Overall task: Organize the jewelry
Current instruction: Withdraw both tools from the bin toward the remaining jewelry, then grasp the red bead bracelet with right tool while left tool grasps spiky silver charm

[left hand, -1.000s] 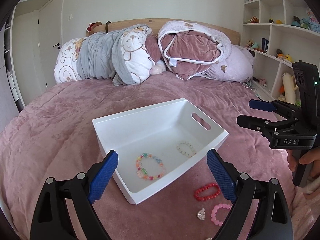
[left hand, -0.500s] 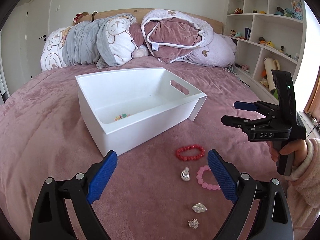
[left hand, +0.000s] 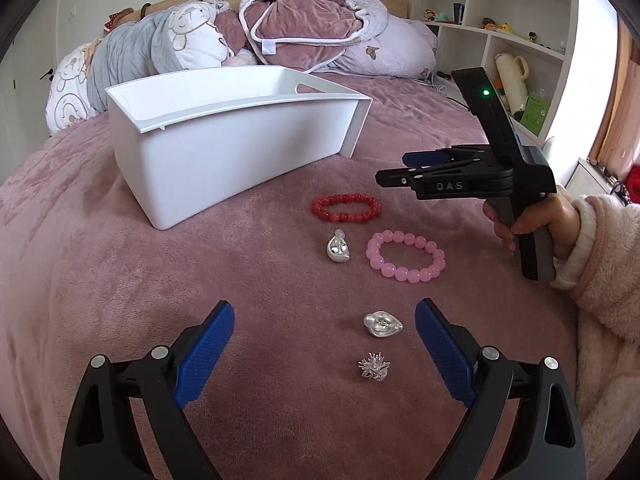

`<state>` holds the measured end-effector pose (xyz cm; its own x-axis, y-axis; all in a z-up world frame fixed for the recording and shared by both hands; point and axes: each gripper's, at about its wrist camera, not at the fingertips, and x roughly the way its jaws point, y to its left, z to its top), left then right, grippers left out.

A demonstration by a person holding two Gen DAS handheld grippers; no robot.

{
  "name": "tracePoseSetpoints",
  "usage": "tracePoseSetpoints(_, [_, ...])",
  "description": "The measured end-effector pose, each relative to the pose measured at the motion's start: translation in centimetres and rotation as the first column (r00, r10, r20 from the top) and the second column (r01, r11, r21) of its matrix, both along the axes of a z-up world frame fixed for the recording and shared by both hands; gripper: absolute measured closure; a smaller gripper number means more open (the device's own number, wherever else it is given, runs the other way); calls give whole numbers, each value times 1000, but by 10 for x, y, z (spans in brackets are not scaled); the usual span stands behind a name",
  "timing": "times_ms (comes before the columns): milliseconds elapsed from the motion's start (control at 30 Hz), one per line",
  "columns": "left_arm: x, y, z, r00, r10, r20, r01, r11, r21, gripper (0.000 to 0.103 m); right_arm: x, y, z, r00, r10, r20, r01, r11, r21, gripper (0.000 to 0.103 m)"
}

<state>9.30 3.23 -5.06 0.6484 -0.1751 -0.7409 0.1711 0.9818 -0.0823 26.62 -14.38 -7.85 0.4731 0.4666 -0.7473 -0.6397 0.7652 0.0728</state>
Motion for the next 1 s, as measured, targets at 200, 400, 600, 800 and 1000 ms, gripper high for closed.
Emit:
tracePoseSetpoints(200, [-4,-6,-8,998,-45,-43,45,999,-3,10,-2,12,-10,998,57,-7,-57,998,-31,45])
tracePoseSetpoints(400, [-2,-20,-26,988,-114,-100,121,991,57,29,2,24,-26,993,95,-74,-100,992,-81,62])
tracePoseSetpoints(600, [-3,-29,-37,979,-150,-139,165,980,107,48,13,31,-39,979,106,-172,-120,990,-72,54])
tracePoseSetpoints(800, [0,-26,-38,981,-128,-148,145,983,114,66,2,32,-38,981,143,-129,-152,986,-61,65])
tracePoseSetpoints(1000, [6,-27,-41,984,-107,-140,126,983,133,79,-13,39,-37,978,181,-99,-188,980,-66,93])
